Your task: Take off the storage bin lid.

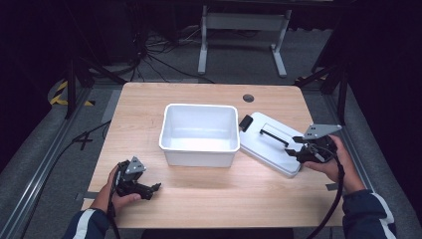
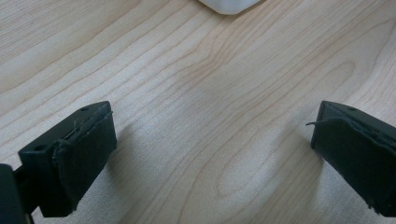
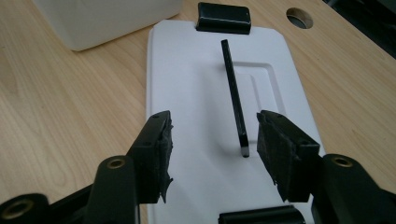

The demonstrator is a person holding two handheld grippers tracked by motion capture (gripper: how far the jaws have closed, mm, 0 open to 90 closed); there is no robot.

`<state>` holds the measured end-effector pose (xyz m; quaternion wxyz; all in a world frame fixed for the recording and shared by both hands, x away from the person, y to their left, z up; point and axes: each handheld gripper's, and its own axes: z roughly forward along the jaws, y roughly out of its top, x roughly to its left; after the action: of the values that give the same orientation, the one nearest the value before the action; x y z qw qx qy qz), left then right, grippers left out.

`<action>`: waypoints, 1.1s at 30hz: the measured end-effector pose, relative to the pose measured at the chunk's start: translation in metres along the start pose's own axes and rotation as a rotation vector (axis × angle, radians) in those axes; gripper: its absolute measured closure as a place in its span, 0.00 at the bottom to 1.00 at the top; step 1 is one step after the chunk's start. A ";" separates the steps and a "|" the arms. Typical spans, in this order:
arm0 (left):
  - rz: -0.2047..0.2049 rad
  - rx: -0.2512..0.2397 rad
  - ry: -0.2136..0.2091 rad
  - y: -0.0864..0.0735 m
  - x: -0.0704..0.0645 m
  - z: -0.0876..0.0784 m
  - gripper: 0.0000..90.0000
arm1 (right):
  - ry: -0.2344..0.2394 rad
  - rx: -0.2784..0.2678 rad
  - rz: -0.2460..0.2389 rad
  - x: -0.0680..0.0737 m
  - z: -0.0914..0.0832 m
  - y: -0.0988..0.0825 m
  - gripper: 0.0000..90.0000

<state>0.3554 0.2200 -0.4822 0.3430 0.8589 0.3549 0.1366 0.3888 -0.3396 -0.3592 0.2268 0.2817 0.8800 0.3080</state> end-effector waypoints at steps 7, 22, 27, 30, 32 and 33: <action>0.001 -0.001 0.000 0.000 0.000 0.000 0.01 | -0.024 -0.026 0.007 0.006 -0.014 -0.021 0.46; 0.001 0.000 0.000 0.000 0.000 0.000 0.01 | -0.064 -0.078 0.037 0.028 -0.030 -0.061 0.38; 0.000 0.000 -0.001 0.000 0.000 0.000 0.01 | -0.058 -0.080 0.110 0.032 -0.019 -0.086 0.33; 0.001 0.001 -0.002 0.000 0.000 0.000 0.01 | -0.045 -0.070 0.155 0.034 -0.008 -0.101 0.32; -0.002 0.002 -0.004 0.000 0.000 0.000 0.01 | -0.042 -0.051 0.181 0.035 -0.002 -0.108 0.30; -0.002 0.005 -0.006 0.000 0.000 0.000 0.01 | -0.040 -0.049 0.196 0.036 0.000 -0.110 0.29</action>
<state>0.3554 0.2200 -0.4821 0.3421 0.8597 0.3553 0.1330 0.3231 -0.3891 -0.4410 0.2198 0.3668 0.8358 0.3443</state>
